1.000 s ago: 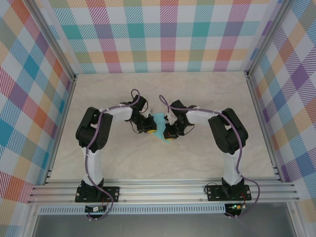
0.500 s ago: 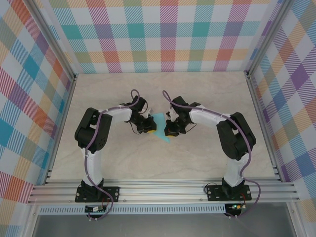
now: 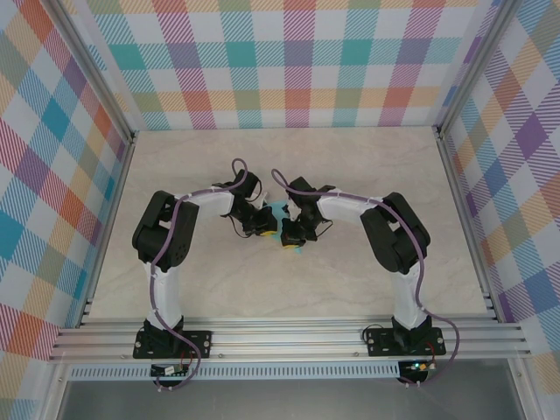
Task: Fold a paper plane with a square sheet of paper (fold left side to right side)
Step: Third fold the triangle at the center of the table.
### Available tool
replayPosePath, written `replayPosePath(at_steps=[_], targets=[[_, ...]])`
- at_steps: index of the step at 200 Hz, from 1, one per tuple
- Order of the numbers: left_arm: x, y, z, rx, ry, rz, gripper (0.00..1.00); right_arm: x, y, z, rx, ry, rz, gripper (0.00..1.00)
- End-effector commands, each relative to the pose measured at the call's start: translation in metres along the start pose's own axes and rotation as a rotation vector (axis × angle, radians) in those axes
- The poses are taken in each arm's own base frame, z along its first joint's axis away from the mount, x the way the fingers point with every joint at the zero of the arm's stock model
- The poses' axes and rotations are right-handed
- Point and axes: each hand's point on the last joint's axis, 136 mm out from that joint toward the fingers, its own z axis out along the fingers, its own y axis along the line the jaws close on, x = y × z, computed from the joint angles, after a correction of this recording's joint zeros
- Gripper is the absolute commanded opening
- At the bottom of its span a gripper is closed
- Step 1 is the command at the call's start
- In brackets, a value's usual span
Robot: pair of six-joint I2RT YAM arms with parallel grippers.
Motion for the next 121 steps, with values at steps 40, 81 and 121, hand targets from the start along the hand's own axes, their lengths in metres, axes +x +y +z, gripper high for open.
replayPosePath(at_steps=[40,81,121], targets=[[0.022,0.055,0.019,-0.207,0.067,-0.054,0.09,0.029,-0.036,0.001,0.133,0.062,0.038,0.0],[0.021,0.057,0.019,-0.22,0.066,-0.046,0.08,0.051,-0.054,-0.006,0.123,0.073,0.093,0.0],[0.02,0.056,0.018,-0.221,0.065,-0.038,0.08,0.067,-0.073,-0.014,0.141,0.081,0.124,0.0]])
